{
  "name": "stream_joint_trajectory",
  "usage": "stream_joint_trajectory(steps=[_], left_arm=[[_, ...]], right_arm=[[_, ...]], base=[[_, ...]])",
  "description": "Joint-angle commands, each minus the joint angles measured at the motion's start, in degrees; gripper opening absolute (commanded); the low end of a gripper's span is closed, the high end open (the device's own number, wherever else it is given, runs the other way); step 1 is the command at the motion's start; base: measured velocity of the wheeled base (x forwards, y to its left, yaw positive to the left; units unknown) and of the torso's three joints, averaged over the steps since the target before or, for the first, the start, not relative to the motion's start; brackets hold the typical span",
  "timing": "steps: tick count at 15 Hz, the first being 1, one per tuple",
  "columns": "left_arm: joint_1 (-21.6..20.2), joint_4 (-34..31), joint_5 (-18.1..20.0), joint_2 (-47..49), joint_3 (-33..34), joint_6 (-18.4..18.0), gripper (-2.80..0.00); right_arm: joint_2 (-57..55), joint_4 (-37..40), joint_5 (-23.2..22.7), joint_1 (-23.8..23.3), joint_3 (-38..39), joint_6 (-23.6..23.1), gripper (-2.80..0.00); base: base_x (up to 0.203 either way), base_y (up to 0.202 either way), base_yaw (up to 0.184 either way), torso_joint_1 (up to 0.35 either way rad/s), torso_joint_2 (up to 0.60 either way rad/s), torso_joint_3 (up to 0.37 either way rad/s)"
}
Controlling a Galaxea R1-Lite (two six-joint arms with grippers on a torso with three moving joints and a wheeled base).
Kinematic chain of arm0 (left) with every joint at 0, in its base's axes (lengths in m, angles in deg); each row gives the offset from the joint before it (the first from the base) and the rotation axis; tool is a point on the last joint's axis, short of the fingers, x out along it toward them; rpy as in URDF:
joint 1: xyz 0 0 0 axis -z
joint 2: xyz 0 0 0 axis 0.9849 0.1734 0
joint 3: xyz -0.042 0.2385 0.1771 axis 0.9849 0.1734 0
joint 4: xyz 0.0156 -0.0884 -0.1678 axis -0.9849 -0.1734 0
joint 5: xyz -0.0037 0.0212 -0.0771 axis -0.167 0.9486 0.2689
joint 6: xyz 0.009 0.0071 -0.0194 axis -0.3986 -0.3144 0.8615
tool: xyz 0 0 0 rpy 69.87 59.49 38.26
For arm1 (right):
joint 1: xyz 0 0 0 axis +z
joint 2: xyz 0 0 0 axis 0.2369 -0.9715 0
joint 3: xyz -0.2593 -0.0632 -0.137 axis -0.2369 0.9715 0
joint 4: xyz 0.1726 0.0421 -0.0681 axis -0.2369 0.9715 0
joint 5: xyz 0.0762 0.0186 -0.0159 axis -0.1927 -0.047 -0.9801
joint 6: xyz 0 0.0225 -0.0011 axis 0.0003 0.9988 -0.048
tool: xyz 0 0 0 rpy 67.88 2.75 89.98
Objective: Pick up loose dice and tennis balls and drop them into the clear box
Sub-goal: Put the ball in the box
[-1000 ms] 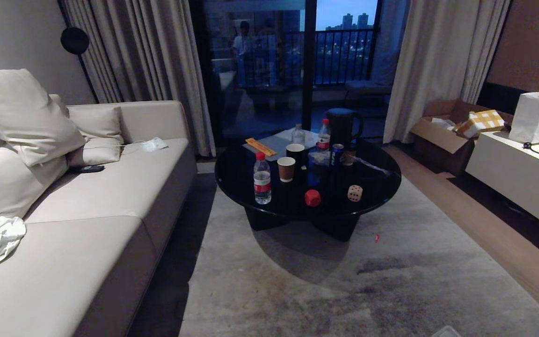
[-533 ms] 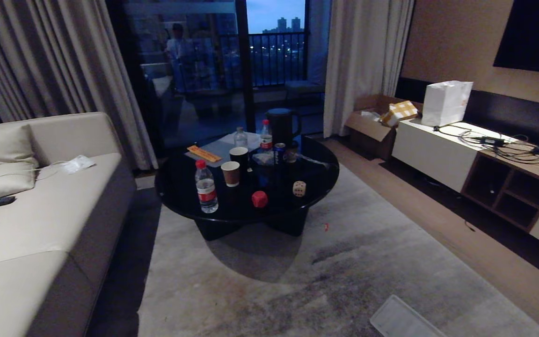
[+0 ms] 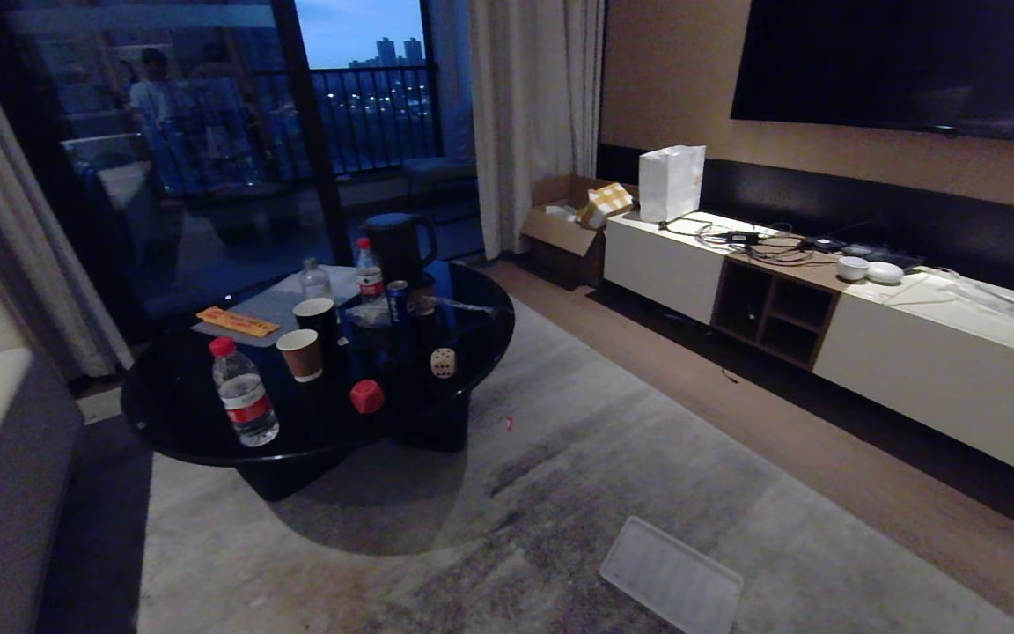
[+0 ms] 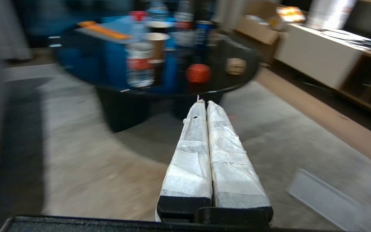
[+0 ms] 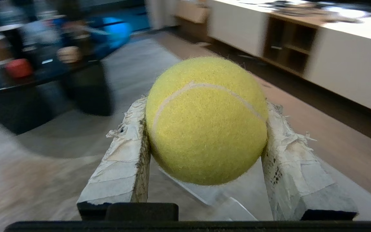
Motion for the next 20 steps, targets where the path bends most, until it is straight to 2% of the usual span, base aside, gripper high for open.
stream_joint_trajectory(steps=[1, 15, 20], left_arm=[[0.0, 0.0, -0.1, 0.0, 0.0, 0.0, -2.80], [0.0, 0.0, -0.1, 0.0, 0.0, 0.0, -2.80], [0.0, 0.0, 0.0, 0.0, 0.0, 0.0, -2.80]], right_arm=[[-0.1, 0.0, 0.0, 0.0, 0.5, 0.0, -2.80], [-0.1, 0.0, 0.0, 0.0, 0.5, -0.1, -2.80], [-0.1, 0.0, 0.0, 0.0, 0.5, -0.1, -2.80]], base=[[0.000, 0.009, -0.164, 0.002, 0.01, -0.001], [0.001, 0.011, -0.163, 0.002, 0.00, 0.002], [0.000, 0.000, -0.041, 0.001, 0.00, 0.001]])
